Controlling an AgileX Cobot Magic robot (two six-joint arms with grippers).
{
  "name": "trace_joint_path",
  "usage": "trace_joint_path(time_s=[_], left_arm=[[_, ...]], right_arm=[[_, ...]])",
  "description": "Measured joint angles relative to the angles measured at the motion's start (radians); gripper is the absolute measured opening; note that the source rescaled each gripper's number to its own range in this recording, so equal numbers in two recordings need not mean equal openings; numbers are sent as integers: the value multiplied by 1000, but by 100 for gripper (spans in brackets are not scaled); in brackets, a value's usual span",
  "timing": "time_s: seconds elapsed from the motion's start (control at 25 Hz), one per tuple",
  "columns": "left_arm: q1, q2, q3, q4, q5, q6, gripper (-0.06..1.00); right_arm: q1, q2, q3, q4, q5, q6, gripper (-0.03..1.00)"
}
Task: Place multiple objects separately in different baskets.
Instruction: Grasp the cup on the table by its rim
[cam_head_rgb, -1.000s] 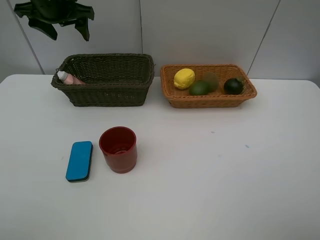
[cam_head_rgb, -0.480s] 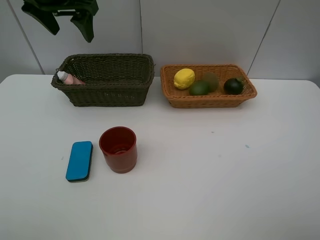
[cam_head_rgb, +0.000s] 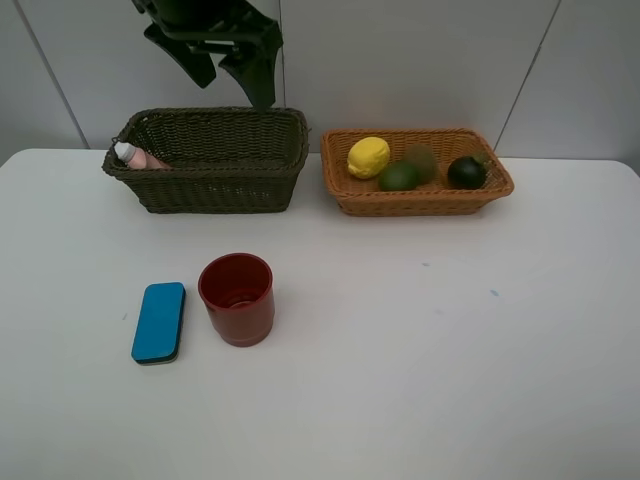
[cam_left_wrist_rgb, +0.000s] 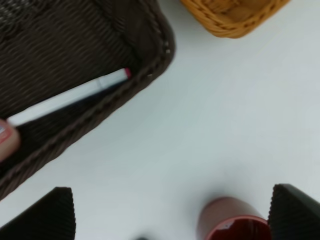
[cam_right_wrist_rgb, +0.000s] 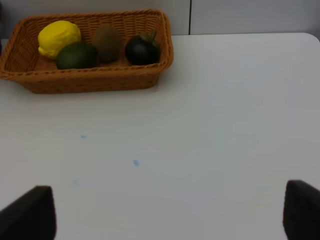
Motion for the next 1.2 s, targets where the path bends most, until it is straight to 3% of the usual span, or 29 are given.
trace_joint_path(time_s=[0.24,0.64,0.92,1.2], left_arm=[[-71,-2,101,-2,0,3,99],[-77,-3,316,6,2,45,99],[-77,-3,450,6,-102,59,99],[-77,-3,547,6,-269,67,99]], right_arm=[[0,0,0,0,0,0,100],[0,0,0,0,0,0,100],[0,0,0,0,0,0,100],[0,0,0,0,0,0,100]])
